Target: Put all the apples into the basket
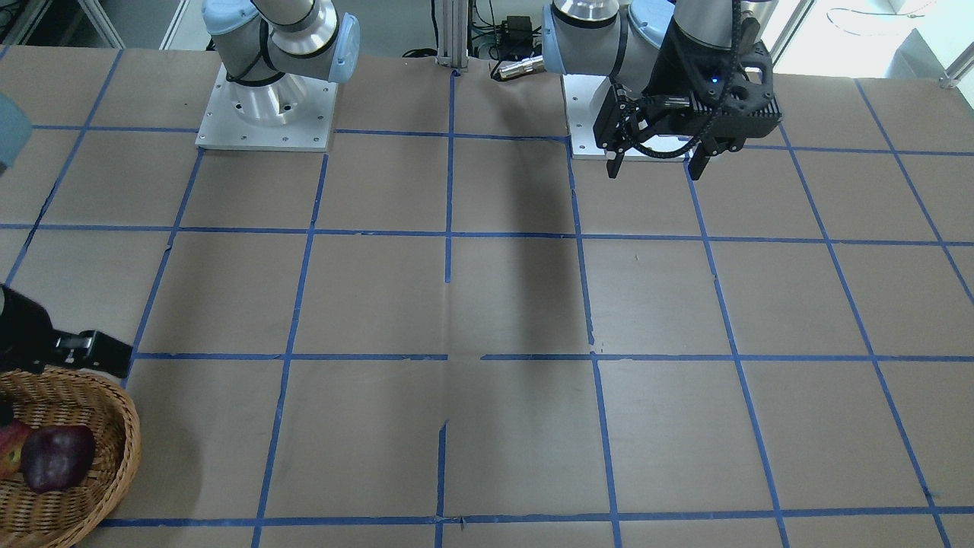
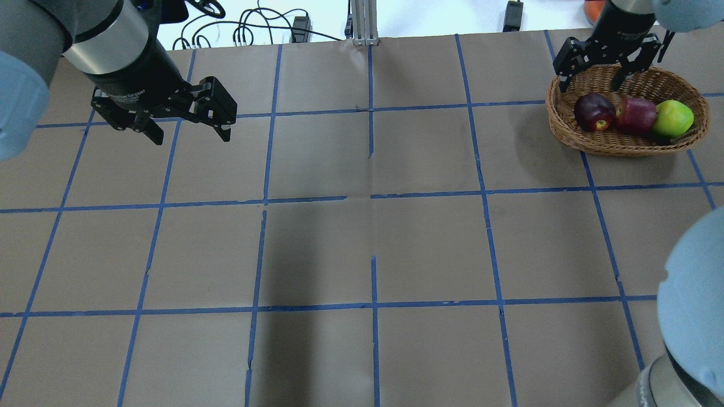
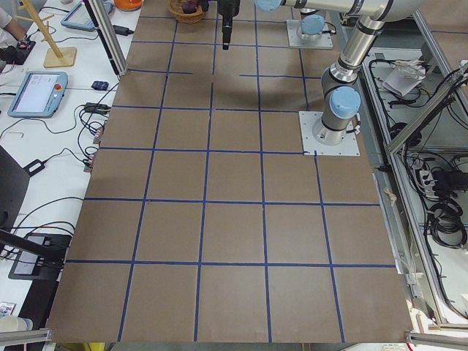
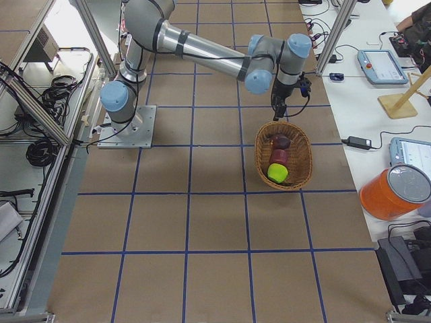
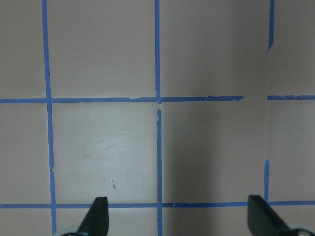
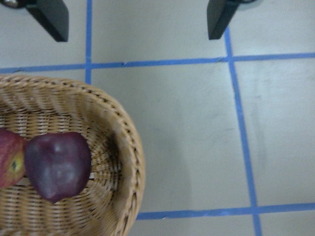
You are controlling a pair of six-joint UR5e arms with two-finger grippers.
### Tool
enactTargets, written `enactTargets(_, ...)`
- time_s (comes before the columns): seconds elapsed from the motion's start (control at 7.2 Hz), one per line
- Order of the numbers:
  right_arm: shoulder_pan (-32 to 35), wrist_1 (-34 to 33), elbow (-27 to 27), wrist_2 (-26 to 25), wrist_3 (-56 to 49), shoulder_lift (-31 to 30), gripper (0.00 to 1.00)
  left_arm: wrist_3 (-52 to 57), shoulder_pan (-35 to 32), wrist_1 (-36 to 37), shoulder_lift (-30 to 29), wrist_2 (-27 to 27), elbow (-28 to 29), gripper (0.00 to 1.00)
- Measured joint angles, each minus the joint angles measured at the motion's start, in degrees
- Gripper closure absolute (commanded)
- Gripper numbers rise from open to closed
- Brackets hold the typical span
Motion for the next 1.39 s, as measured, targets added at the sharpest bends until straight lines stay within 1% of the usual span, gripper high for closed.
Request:
enactTargets(0.14, 2.03, 4.7, 0.13, 1.5, 3.78, -3.51, 0.0, 0.0, 0.02, 0.0, 0.01, 0.0, -0.02, 0.0)
enactTargets(0.42, 6.21, 12.37, 0.15, 2.11, 9.32, -9.5, 0.0, 0.0, 0.04, 0.0, -0.03, 0.0, 0.04, 0.0)
enactTargets(0.83, 10.95, 20.29, 0.72, 2.27, 14.95, -17.7, 0.0, 0.0, 0.05, 0.0, 0.02, 0.0, -0.11, 0.0)
enactTargets(1.11, 12.43, 22.57, 3.71, 2.05, 15.16, -21.81, 0.0, 0.0, 0.05, 0.0, -0.05, -0.02, -0.05, 0.0)
enactTargets(1.39, 12.48, 21.86, 7.82, 1.8, 15.04, -24.8, 0.0, 0.0, 0.05, 0.0, -0.06, -0.02, -0.03, 0.0)
